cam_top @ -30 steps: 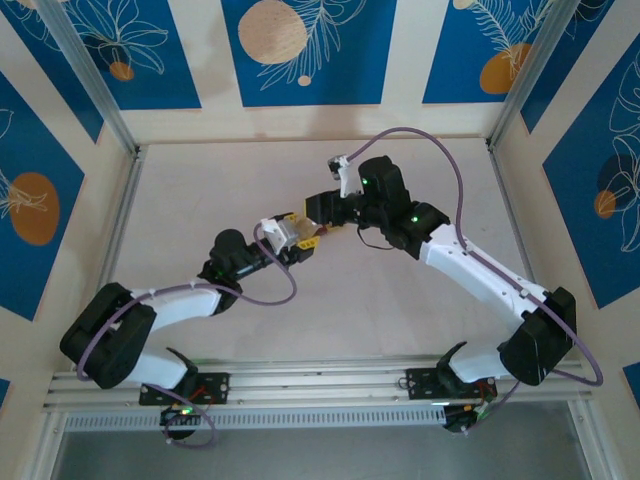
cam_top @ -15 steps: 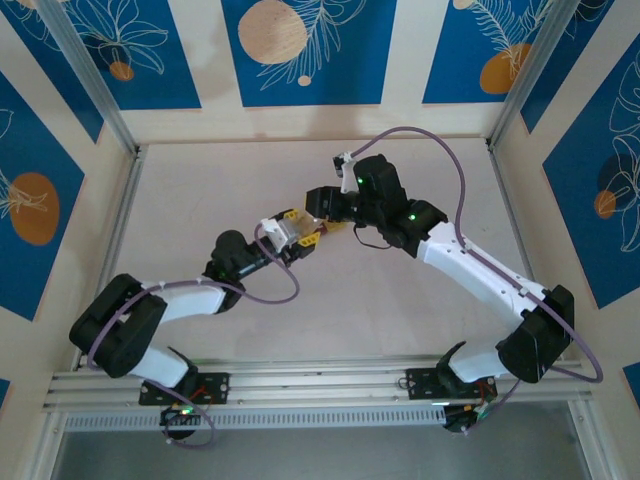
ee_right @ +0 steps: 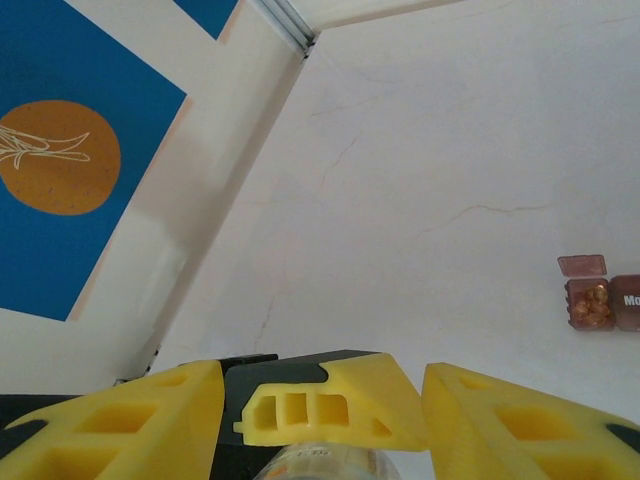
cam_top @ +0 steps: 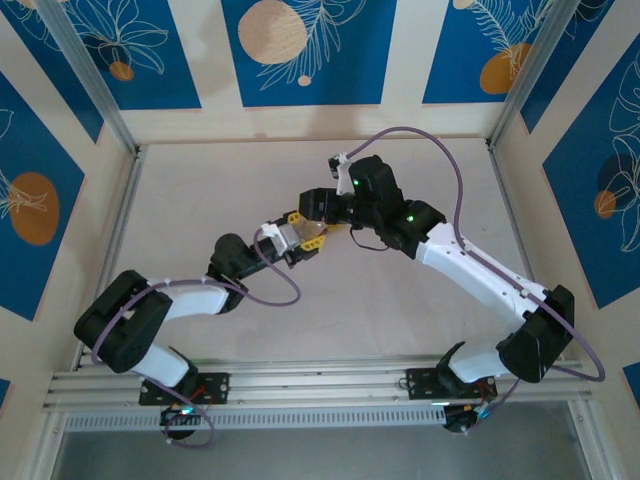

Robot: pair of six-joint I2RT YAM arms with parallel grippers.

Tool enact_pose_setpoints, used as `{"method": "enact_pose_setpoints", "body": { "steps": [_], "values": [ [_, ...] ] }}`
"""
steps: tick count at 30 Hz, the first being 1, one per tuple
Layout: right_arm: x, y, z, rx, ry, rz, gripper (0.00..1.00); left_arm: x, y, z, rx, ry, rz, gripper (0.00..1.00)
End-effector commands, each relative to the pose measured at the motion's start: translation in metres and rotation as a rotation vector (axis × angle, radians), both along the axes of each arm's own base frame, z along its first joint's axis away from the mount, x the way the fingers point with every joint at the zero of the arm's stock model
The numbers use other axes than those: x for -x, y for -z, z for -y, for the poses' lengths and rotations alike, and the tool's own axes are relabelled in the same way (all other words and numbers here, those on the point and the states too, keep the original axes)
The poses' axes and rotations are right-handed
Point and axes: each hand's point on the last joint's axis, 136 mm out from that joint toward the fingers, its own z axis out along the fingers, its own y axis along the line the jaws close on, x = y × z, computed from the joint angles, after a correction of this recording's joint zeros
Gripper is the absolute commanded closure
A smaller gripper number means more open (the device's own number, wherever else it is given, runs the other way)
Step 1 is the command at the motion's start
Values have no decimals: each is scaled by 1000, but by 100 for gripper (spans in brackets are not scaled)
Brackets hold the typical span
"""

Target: Sort the pills into containers

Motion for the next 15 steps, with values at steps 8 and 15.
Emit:
{"method": "enact_pose_setpoints", "body": {
  "steps": [8, 15],
  "values": [
    [6, -24, 18, 15, 36, 52, 40, 12, -16, 1, 52, 37, 84, 100],
    [12, -36, 17, 5, 0, 64, 39, 10, -10, 2, 43, 37, 68, 100]
  ]
}}
